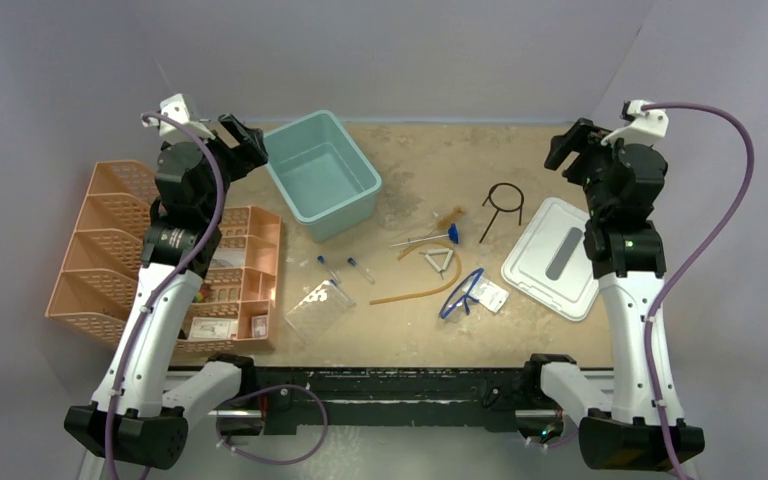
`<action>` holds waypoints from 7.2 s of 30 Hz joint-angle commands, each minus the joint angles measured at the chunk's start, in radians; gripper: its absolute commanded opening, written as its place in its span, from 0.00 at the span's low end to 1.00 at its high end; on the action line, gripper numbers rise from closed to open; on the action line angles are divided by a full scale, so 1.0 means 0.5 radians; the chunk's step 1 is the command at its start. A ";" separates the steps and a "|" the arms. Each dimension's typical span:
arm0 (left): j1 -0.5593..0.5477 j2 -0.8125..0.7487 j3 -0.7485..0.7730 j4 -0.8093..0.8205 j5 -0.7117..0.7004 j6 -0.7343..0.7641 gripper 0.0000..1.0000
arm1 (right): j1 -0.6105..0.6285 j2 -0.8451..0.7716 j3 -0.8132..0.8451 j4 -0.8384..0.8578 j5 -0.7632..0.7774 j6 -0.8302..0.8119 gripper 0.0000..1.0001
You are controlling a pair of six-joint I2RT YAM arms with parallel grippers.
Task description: Organize the chemistry lab equipment
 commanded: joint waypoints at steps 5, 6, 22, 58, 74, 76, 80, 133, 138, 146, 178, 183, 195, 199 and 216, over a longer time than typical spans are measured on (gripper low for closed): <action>0.022 -0.124 -0.118 0.239 -0.215 -0.290 0.84 | 0.023 -0.089 -0.175 0.123 -0.030 0.290 0.84; 0.024 -0.128 -0.143 0.252 -0.210 -0.306 0.85 | 0.025 -0.100 -0.216 0.129 -0.030 0.326 0.85; 0.023 0.053 -0.373 0.497 0.526 -0.499 0.87 | 0.024 0.728 -0.002 -0.614 0.058 0.524 0.72; -0.522 0.954 -0.043 0.954 1.252 -1.117 0.77 | 0.045 1.373 0.423 -0.435 0.118 0.054 0.00; -0.970 1.561 0.825 0.826 1.158 -0.984 0.71 | 0.073 0.825 0.420 -0.422 -0.402 -0.141 0.00; -1.048 1.586 0.996 0.560 0.958 -0.727 0.71 | 0.185 0.785 0.425 -0.447 -0.310 -0.208 0.00; -1.179 1.668 1.267 0.096 0.670 -0.348 0.69 | 0.316 0.807 0.527 -0.576 -0.247 -0.249 0.00; -1.183 1.532 1.418 -0.385 -0.259 0.071 0.00 | 0.776 0.897 0.967 -0.519 -0.441 0.206 0.60; -0.924 1.453 1.408 -0.442 -0.215 0.008 0.00 | 0.777 0.727 0.849 -0.353 -0.264 0.259 0.64; -0.511 1.401 1.426 -0.656 -0.435 -0.008 0.00 | 0.773 0.762 0.770 -0.241 -0.115 0.256 0.66; -0.065 2.183 1.722 -0.922 -0.043 -0.129 0.00 | 0.772 0.976 0.650 -0.266 -0.142 0.309 0.64; -0.059 2.315 1.851 -0.963 -0.102 -0.203 0.00 | 0.773 0.979 0.647 -0.270 -0.155 0.312 0.64; -0.021 2.502 2.036 -0.934 -0.110 -0.275 0.16 | 0.772 0.987 0.634 -0.299 -0.153 0.298 0.64; -0.021 2.494 2.088 -0.959 -0.065 -0.281 0.38 | 0.773 0.975 0.637 -0.314 -0.137 0.287 0.64; -0.137 1.613 1.413 -0.586 0.538 0.067 0.58 | 0.773 0.884 0.493 -0.389 0.012 0.294 0.67</action>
